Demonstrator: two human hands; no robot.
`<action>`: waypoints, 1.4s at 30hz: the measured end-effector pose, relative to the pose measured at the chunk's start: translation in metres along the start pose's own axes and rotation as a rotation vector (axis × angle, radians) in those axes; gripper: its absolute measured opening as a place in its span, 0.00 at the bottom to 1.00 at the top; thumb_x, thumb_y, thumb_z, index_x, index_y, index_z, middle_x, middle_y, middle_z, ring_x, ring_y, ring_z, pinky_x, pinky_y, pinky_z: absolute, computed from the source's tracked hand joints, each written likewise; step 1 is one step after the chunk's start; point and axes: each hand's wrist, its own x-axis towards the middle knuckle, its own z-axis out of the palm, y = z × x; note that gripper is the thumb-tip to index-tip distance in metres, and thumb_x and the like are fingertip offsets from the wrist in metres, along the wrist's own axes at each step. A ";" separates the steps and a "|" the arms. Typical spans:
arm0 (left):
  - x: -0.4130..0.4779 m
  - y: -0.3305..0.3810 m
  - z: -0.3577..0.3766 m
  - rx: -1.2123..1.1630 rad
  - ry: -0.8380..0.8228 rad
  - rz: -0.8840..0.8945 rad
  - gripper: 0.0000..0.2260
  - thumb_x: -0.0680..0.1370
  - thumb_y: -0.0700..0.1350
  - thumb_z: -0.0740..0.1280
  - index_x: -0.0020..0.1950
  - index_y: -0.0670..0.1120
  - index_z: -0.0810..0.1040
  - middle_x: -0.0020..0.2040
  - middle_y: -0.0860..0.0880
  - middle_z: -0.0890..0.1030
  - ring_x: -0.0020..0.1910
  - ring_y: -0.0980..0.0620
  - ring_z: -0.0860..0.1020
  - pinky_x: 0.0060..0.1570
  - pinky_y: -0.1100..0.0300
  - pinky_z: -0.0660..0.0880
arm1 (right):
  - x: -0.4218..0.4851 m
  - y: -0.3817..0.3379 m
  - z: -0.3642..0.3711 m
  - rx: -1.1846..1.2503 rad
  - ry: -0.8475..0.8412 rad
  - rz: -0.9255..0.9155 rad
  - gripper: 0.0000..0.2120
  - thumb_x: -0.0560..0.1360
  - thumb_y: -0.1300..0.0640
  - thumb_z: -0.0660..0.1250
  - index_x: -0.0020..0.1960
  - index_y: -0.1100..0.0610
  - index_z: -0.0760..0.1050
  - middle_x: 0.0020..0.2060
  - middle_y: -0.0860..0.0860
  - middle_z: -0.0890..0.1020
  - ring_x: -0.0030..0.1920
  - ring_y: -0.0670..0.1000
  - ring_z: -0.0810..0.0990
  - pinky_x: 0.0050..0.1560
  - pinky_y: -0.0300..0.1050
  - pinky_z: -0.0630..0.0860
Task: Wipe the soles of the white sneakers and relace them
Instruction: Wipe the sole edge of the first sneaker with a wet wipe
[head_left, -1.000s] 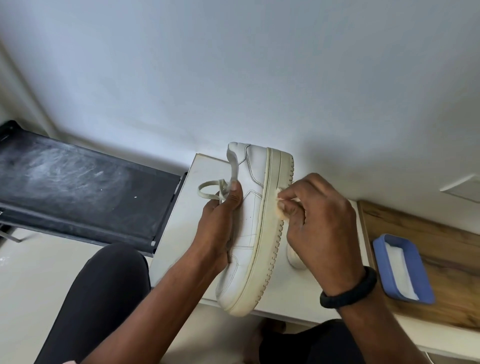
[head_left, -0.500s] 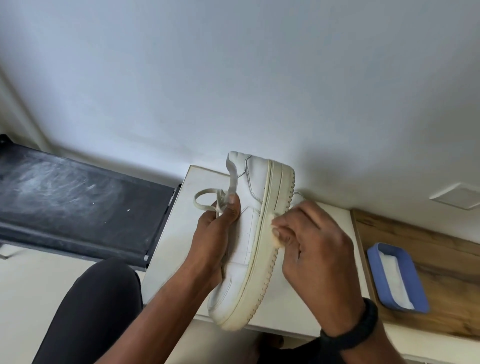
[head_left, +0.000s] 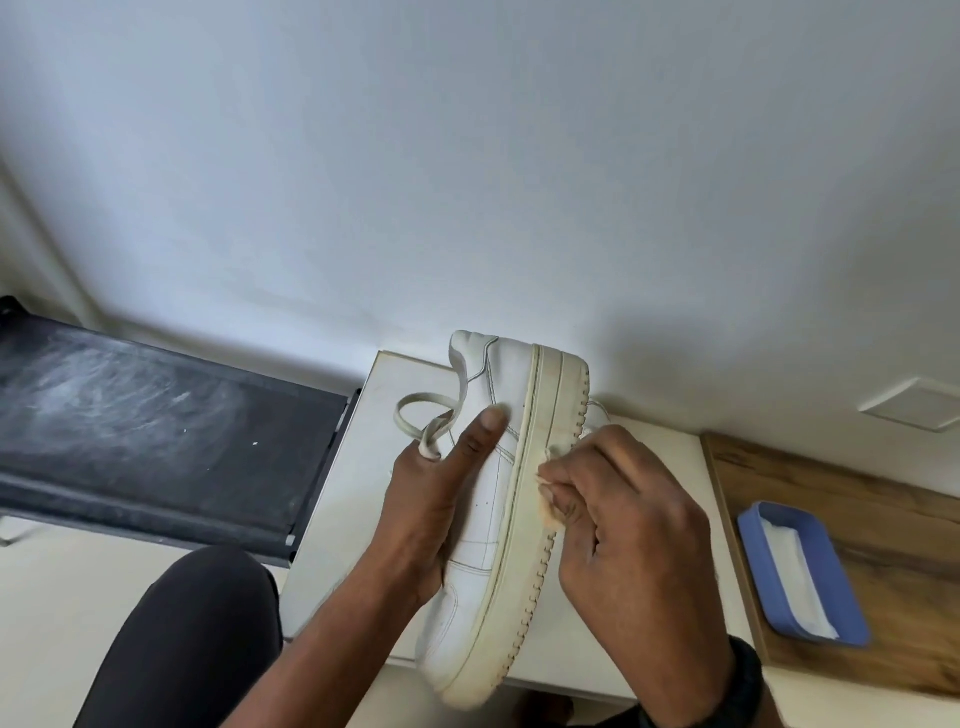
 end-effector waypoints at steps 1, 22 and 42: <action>0.000 0.000 -0.001 0.006 0.005 0.016 0.21 0.76 0.54 0.75 0.61 0.40 0.84 0.56 0.37 0.87 0.56 0.36 0.85 0.62 0.39 0.80 | -0.003 0.000 0.001 0.009 -0.023 -0.011 0.09 0.70 0.69 0.74 0.45 0.57 0.81 0.42 0.48 0.79 0.42 0.50 0.80 0.40 0.49 0.82; 0.000 0.003 -0.005 0.044 -0.002 0.111 0.21 0.72 0.53 0.78 0.60 0.44 0.84 0.55 0.37 0.87 0.55 0.36 0.86 0.62 0.35 0.79 | 0.002 -0.007 0.007 -0.014 0.024 -0.098 0.07 0.72 0.65 0.70 0.47 0.56 0.81 0.42 0.49 0.78 0.40 0.52 0.79 0.37 0.51 0.79; -0.001 0.001 -0.004 0.081 -0.028 0.134 0.22 0.71 0.54 0.79 0.62 0.45 0.83 0.56 0.38 0.87 0.57 0.37 0.85 0.64 0.34 0.77 | 0.012 0.006 -0.005 -0.003 0.144 -0.149 0.04 0.75 0.66 0.69 0.44 0.59 0.81 0.40 0.51 0.78 0.39 0.54 0.78 0.38 0.52 0.78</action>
